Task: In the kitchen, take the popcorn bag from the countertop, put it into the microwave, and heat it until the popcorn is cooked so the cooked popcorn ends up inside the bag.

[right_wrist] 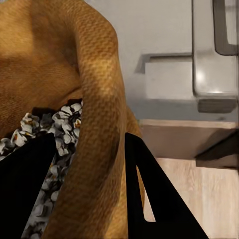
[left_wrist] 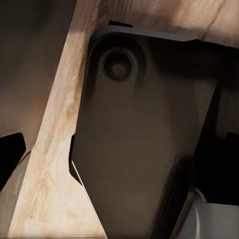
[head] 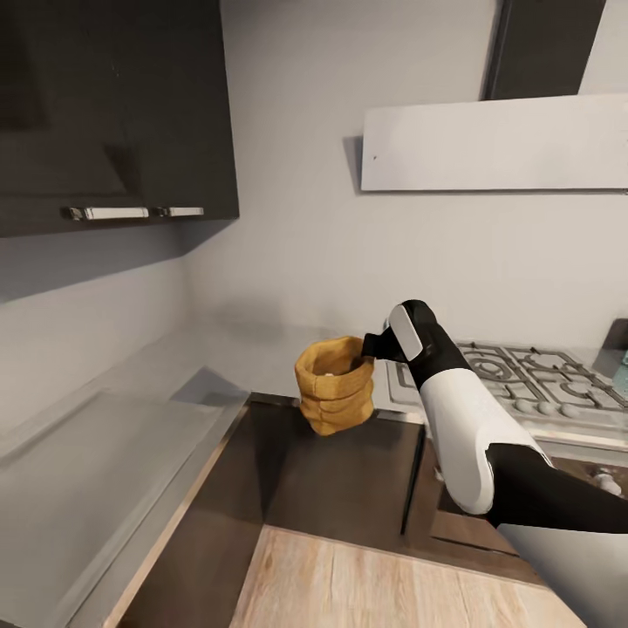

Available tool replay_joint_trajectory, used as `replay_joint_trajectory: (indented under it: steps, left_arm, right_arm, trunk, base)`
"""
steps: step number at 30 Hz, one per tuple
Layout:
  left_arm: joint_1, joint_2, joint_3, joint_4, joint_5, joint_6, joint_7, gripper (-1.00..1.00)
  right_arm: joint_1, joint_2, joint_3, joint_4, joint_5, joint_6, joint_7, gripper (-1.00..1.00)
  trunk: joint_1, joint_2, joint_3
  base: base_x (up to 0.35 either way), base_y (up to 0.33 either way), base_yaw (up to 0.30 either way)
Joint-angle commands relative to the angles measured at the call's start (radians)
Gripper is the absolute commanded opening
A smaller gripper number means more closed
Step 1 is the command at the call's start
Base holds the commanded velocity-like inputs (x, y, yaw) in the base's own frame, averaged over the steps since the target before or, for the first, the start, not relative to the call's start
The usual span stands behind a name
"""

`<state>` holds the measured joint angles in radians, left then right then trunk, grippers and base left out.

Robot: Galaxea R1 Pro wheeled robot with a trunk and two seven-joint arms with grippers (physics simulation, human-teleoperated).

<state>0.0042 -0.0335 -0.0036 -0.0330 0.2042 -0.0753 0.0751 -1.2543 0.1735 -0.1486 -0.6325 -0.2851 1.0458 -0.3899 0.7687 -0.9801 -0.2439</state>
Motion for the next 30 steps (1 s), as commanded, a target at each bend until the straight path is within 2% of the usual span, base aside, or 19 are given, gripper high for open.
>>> replay_joint_trajectory:
  steps: [1, 4, 17, 27, 30]
  left_arm:
    - [0.000, 0.000, -0.001, -0.002, 0.006, -0.001, 0.003, 1.00]
    - [0.000, 0.000, -0.001, -0.002, 0.006, -0.001, 0.003, 1.00]
    - [0.000, 0.001, -0.001, -0.001, 0.006, -0.001, 0.003, 1.00]
    - [0.000, 0.001, -0.001, -0.002, 0.006, -0.001, 0.003, 1.00]
    - [0.000, 0.001, -0.001, -0.002, 0.007, -0.001, 0.002, 1.00]
  right_arm:
    - [-0.001, 0.001, -0.004, -0.001, -0.011, 0.001, -0.010, -1.00]
    - [-0.001, 0.001, -0.003, -0.001, -0.011, 0.001, -0.010, -1.00]
    - [-0.001, 0.001, -0.002, -0.001, -0.009, 0.001, -0.013, -1.00]
    - [-0.001, -0.011, -0.002, -0.001, 0.001, 0.001, -0.017, -1.00]
    - [-0.001, -0.032, -0.002, -0.001, 0.001, 0.001, -0.017, -1.00]
  trunk:
    - [-0.001, -0.001, -0.001]
    - [-0.001, -0.001, -0.001]
    - [-0.001, -0.001, -0.001]
    - [-0.001, -0.001, -0.001]
    - [-0.001, -0.001, -0.001]
  base:
    - [-0.347, 0.000, 0.000]
    - [-0.236, 0.000, 0.000]
    - [-0.002, 0.000, -0.012]
    - [0.000, 0.000, -0.262]
    - [0.000, 0.000, -0.284]
